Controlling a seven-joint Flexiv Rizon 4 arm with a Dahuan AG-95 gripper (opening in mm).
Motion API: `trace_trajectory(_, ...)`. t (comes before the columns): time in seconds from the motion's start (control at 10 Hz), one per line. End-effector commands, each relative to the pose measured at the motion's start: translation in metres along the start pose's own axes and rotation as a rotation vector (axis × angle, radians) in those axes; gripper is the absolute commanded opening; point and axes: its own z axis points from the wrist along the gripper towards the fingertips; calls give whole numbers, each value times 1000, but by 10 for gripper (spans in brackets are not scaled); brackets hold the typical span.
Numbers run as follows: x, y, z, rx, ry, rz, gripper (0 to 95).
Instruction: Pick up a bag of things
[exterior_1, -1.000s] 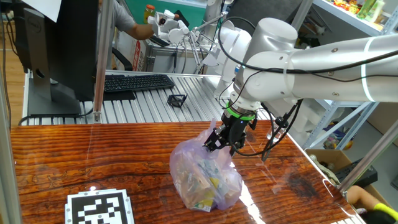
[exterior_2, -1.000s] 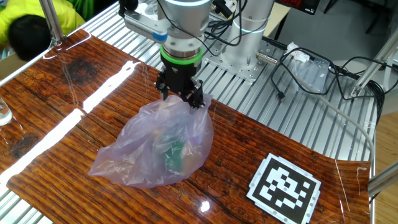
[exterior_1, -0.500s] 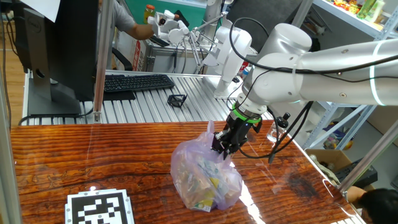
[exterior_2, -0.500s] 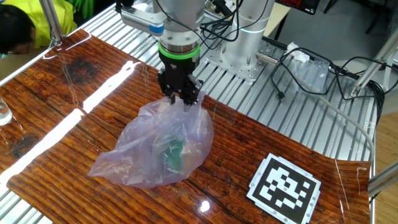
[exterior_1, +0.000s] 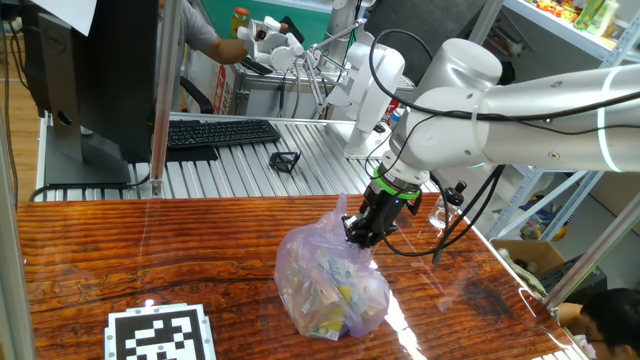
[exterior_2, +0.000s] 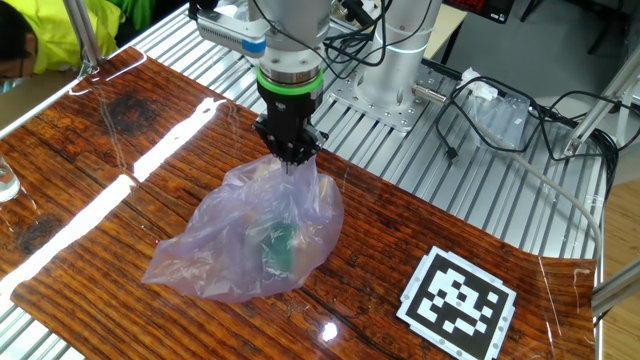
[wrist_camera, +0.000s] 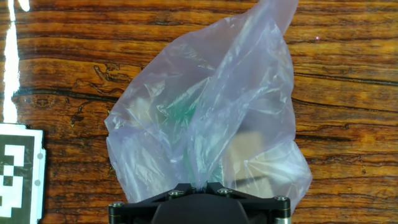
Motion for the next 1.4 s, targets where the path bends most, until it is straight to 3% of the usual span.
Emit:
trace_trajectory(0.1,0,0,0,0,0,0,0)
trace_trajectory(1.4,2,6,-2,9,1,-3,0)
